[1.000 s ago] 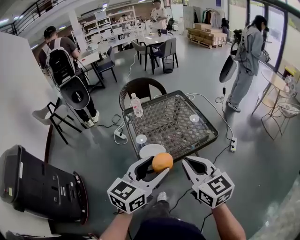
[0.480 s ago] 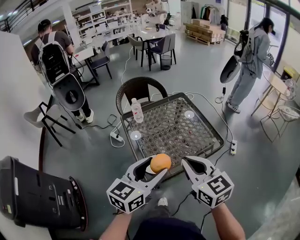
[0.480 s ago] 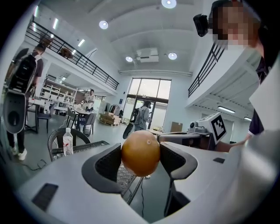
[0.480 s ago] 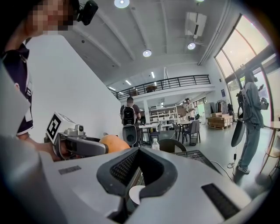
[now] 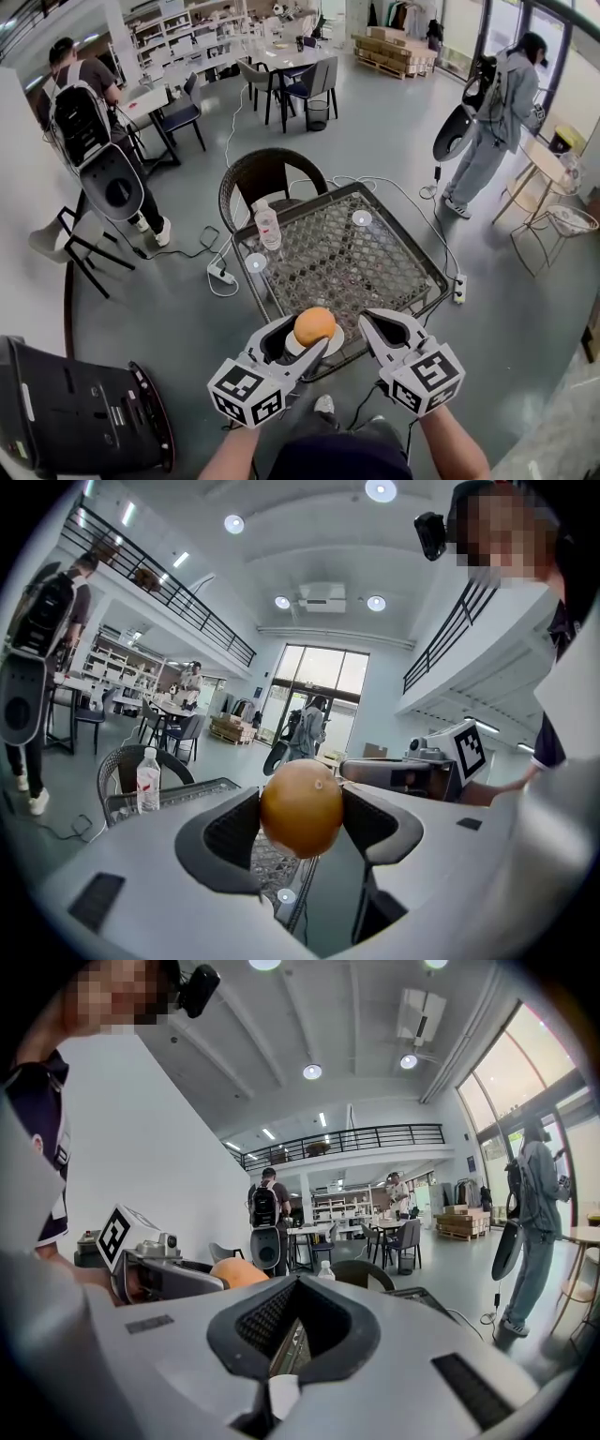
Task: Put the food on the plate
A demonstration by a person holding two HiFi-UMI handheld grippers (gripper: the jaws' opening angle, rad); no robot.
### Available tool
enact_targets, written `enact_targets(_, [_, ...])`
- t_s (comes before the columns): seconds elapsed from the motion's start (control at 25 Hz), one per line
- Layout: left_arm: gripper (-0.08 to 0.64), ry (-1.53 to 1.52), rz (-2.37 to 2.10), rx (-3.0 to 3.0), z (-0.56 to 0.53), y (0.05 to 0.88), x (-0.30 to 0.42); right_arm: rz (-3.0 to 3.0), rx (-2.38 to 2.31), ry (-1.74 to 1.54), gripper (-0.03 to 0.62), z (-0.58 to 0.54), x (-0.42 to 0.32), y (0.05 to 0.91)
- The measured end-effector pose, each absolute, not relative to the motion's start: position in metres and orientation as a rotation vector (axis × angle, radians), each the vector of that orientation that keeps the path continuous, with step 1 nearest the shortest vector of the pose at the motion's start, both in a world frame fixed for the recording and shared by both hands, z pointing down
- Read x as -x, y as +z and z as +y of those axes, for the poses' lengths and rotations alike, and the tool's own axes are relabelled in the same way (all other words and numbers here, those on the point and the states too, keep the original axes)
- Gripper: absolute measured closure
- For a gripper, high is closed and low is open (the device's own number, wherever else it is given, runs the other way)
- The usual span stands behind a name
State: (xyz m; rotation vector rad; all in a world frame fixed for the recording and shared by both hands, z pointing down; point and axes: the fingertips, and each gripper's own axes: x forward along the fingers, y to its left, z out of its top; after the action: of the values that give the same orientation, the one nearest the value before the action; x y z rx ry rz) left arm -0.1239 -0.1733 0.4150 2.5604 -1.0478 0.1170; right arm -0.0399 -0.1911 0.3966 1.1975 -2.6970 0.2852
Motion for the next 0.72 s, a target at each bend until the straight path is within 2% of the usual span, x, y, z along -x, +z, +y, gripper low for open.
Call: enact_targets(0.72, [0.291,0.192,-1.206,-2.508,-0.188,0.420,0.124,-2.784,-1.035,0.298,0.586,-0.224,0.048,0.399])
